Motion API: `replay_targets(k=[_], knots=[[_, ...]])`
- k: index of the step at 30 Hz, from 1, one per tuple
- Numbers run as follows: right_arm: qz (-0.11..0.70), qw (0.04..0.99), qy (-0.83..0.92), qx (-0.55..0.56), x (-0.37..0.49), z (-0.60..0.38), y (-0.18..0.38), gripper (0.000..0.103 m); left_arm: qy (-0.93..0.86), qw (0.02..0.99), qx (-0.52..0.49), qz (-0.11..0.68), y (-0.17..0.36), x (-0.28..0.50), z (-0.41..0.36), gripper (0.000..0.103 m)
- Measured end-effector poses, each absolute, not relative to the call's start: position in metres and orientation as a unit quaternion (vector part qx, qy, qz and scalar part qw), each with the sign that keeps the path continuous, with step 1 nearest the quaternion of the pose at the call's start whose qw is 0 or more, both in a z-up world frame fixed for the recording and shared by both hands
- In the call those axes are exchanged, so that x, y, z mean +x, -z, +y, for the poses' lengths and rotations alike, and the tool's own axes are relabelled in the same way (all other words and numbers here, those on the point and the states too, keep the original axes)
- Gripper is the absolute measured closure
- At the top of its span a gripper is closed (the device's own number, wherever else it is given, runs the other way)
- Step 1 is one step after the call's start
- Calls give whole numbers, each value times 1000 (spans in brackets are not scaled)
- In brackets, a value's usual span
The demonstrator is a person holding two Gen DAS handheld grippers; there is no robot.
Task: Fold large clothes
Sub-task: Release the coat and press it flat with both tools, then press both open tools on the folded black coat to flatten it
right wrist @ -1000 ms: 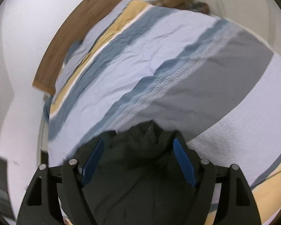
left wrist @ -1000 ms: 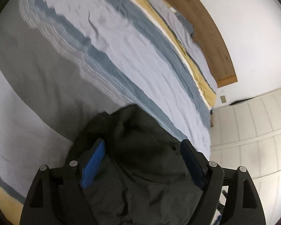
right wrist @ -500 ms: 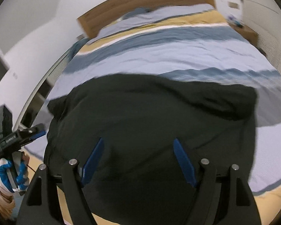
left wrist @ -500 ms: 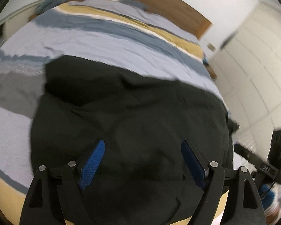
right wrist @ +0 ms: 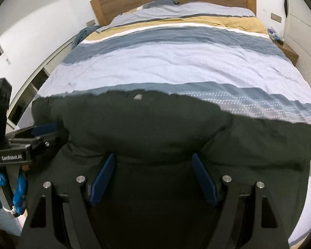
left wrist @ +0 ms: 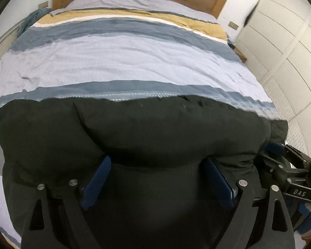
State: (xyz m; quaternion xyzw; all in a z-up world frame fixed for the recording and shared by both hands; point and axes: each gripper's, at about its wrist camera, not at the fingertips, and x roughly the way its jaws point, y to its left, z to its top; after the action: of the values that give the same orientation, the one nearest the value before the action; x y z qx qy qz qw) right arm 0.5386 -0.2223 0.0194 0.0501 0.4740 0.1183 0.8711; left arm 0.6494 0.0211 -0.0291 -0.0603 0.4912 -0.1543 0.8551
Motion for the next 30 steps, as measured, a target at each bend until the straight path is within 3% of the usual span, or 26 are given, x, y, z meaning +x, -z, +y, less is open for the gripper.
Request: replay_targets(k=[16, 25, 30], knots=[[477, 867, -98, 107, 607, -249, 20, 27, 110, 847, -119, 506, 64, 697, 30, 2], [428, 893, -114, 85, 543, -250, -31, 27, 127, 874, -107, 457, 25, 639, 48, 2], [428, 890, -125, 93, 499, -243, -30, 27, 143, 877, -75, 453, 29, 600, 44, 2]])
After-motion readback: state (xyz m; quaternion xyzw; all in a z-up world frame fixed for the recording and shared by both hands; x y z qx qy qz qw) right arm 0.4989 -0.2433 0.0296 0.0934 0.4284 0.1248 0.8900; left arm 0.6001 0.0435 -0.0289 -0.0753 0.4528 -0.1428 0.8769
